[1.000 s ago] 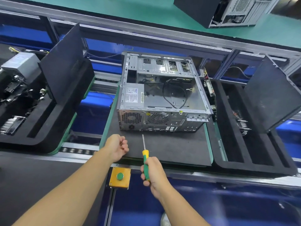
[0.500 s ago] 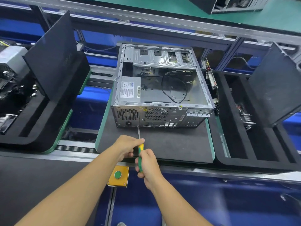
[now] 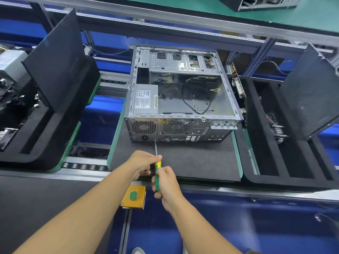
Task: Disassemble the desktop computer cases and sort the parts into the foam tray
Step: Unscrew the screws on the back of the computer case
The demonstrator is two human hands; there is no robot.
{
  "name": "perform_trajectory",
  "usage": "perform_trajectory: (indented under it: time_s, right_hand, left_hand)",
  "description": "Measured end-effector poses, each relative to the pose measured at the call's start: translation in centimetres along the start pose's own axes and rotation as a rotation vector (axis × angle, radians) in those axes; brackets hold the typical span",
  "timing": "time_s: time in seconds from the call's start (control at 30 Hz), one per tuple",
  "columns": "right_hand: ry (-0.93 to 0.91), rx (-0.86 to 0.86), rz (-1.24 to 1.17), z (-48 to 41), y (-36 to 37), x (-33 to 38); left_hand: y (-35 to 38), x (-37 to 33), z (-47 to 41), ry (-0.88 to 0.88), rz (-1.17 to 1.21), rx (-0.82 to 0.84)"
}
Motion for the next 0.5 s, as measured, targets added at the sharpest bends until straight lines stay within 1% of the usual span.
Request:
perform_trajectory:
  time_s: [0.13,0.23,0.33,0.37,0.43,0.5]
  right_hand:
    - [0.020,0.007,-0.112,0.4,0.4,-0.1]
    - [0.035,0.023,-0.239,0.7,0.7,-0.5]
    - [0.090,0.024,-0.411,1.0,1.1,-0.7]
    - [0.111,0.048,-0.496,1.2,1.2,-0.9]
    - [0.151,0.152,-0.644,1.7,1.4,-1.4]
    - [0.178,0.274,-0.712,2.2,1.3,-2.1]
  left_hand:
    - [-0.5,0.3,-0.6,0.004,0.011,0.013]
    - [-0.8,0.7,-0.9,0.027,-0.002,0.041]
    - [-0.8,0.9,-1.3,0.052,-0.011,0.014]
    - [-0.7,1.0,-1.5,0.054,-0.002,0.005]
    - [-0.6,1.2,-1.7,0.057,0.023,-0.010]
    - [-0.7,1.3,-1.9,0.056,0.030,-0.020]
Point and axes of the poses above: each hand's wrist, its own z-axis away from the middle knuckle, its own y-axis out of the palm, x = y × z, the point moved 3 cm from there along -z, towards the middle knuckle, and after that the axes turned 11 degrees about z, right-handed, at the moved point
